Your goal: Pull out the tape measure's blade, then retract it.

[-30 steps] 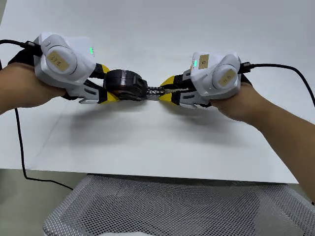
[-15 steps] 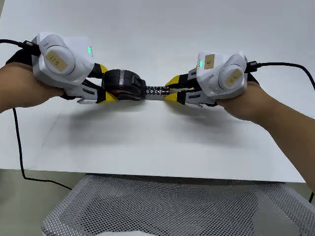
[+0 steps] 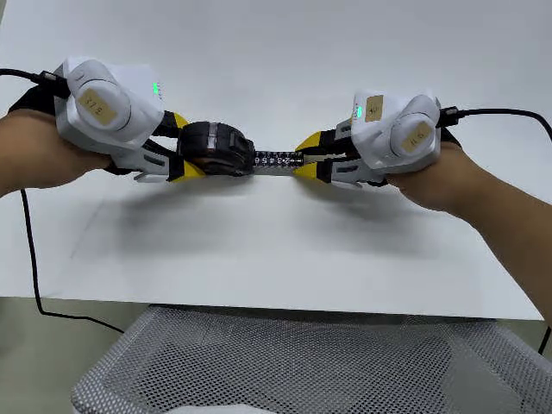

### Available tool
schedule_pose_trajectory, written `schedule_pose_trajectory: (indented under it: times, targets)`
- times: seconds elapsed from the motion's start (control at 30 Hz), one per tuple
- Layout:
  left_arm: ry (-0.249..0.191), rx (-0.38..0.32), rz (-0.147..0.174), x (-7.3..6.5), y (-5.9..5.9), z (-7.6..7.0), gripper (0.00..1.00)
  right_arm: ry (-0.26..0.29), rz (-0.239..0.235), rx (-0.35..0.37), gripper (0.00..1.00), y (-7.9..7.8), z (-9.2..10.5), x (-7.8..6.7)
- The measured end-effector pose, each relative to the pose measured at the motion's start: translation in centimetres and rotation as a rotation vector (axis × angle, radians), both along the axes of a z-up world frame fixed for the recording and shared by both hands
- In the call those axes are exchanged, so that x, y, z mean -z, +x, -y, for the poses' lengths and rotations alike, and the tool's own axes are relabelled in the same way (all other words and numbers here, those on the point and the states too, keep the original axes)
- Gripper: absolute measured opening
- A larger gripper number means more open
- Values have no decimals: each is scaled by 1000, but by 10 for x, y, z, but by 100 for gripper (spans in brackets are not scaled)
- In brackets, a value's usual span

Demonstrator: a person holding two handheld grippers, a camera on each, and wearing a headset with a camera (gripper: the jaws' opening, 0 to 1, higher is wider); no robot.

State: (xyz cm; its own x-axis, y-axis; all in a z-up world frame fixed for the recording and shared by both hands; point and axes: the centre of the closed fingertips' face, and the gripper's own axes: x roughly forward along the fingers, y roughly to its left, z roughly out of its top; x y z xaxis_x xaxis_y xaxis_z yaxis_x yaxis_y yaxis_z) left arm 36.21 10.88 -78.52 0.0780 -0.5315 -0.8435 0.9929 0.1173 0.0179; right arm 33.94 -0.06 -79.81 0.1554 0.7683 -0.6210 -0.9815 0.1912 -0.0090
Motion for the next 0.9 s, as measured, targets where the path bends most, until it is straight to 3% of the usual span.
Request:
schedule_pose_trajectory:
  times: [0.9]
  targets:
    - [4,7,2,-1,-1,0,26,-46,12,11,9,-4,29,-1]
